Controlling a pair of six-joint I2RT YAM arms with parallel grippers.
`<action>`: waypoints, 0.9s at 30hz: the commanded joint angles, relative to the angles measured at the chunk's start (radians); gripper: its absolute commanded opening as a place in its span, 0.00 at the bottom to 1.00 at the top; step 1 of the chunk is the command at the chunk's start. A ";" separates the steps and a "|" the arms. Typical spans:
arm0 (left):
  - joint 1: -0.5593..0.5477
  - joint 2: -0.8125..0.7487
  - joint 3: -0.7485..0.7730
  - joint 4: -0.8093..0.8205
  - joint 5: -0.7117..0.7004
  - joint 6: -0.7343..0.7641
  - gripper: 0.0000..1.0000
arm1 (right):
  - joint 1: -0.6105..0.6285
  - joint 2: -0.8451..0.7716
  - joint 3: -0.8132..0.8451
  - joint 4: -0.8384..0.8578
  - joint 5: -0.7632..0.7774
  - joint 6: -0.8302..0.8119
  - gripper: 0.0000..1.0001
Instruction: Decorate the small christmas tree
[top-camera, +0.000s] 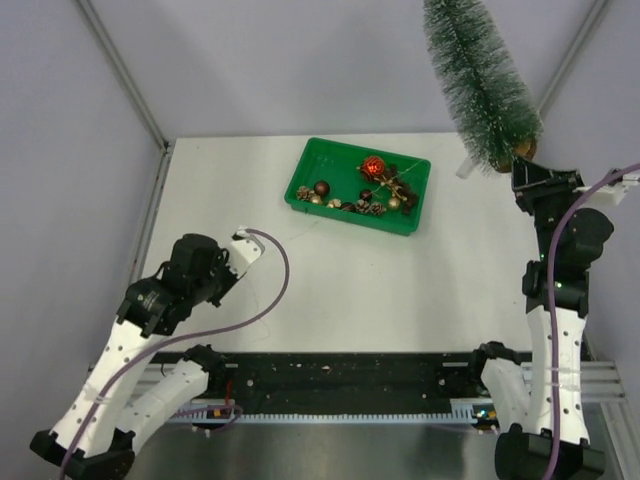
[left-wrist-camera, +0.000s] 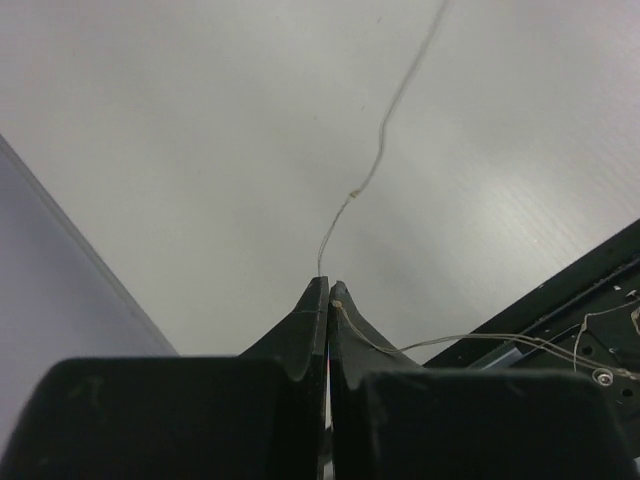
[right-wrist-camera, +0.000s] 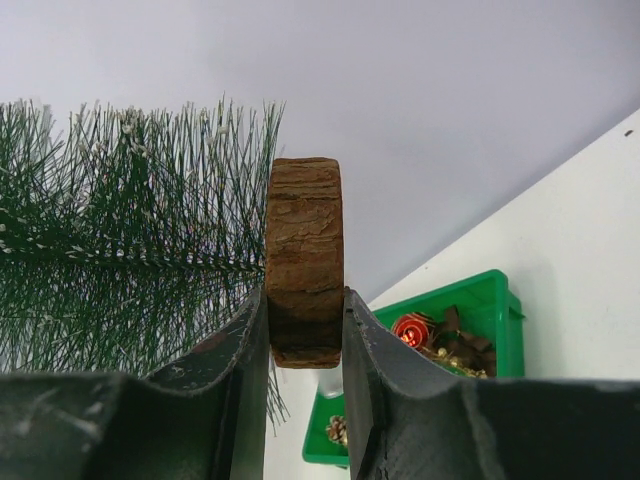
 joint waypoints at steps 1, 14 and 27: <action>0.194 0.067 -0.026 0.085 0.057 -0.021 0.00 | -0.012 -0.028 0.017 0.100 -0.085 -0.018 0.00; 0.442 0.354 0.222 0.112 0.392 -0.128 0.00 | 0.069 -0.248 -0.256 0.442 -0.483 0.114 0.00; 0.474 0.527 0.434 0.178 0.400 -0.201 0.00 | 0.195 -0.478 -0.193 -0.080 -0.678 -0.228 0.00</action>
